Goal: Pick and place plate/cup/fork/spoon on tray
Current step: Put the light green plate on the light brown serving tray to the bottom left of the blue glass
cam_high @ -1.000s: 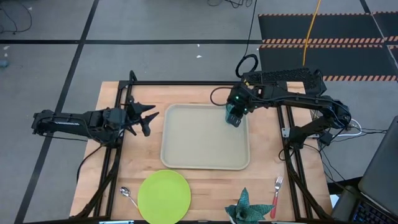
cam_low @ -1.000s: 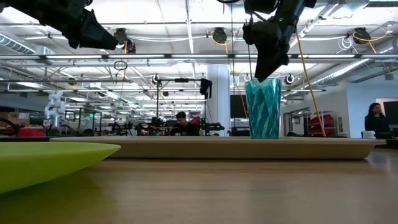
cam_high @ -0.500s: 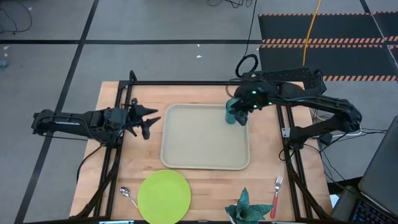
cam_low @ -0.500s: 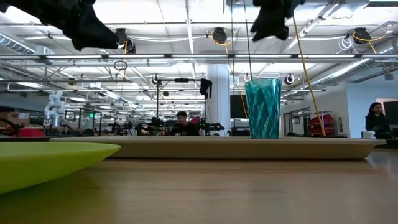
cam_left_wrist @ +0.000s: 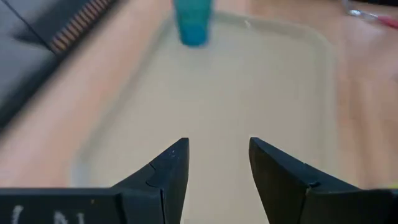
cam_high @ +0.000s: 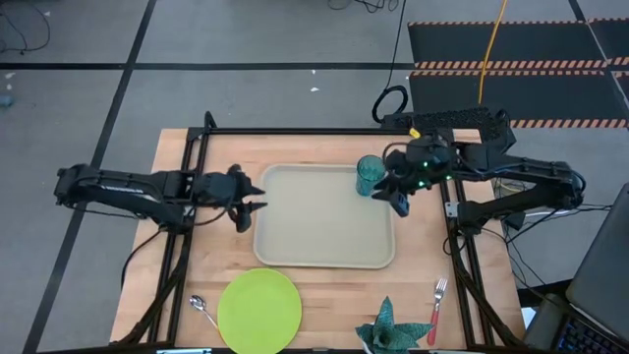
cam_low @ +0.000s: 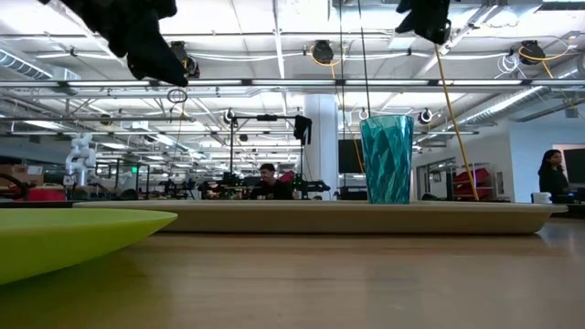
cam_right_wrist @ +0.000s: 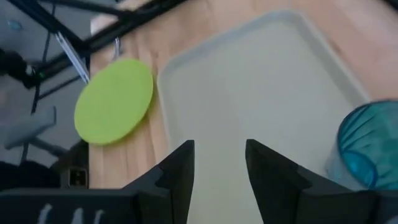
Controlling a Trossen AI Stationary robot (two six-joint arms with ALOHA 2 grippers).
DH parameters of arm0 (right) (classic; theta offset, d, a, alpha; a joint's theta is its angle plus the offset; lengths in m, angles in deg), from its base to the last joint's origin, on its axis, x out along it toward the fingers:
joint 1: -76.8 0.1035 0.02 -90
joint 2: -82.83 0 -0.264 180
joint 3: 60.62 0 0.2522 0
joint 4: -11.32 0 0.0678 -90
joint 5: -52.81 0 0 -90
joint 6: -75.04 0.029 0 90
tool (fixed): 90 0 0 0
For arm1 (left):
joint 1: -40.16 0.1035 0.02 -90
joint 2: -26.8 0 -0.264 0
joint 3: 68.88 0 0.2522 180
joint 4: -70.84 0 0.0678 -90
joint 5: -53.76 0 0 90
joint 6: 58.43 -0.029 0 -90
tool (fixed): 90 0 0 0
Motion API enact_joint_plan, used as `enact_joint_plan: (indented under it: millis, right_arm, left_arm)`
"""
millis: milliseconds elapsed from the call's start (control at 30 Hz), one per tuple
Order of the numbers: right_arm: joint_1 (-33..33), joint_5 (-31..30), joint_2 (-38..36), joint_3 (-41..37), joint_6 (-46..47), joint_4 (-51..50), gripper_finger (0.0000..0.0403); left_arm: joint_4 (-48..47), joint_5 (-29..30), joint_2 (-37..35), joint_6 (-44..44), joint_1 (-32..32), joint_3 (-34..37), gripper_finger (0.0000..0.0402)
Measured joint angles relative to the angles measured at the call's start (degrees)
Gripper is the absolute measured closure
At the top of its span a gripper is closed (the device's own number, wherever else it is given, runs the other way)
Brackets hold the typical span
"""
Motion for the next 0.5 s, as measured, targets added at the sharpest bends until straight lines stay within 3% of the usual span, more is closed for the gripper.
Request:
enact_joint_plan:
  millis: [267, 500]
  right_arm:
    - [0.9, -0.3, 0.0, -7.9, -4.7, 2.3, 0.0266]
    - [0.9, -0.3, 0.0, -13.0, -9.3, 7.6, 0.0266]
  left_arm:
    - [-26.2, -15.8, 5.5, 11.8, 0.0, -13.0, 0.0231]
    - [-29.8, -32.8, 6.1, 17.9, 0.0, -12.2, 0.0231]
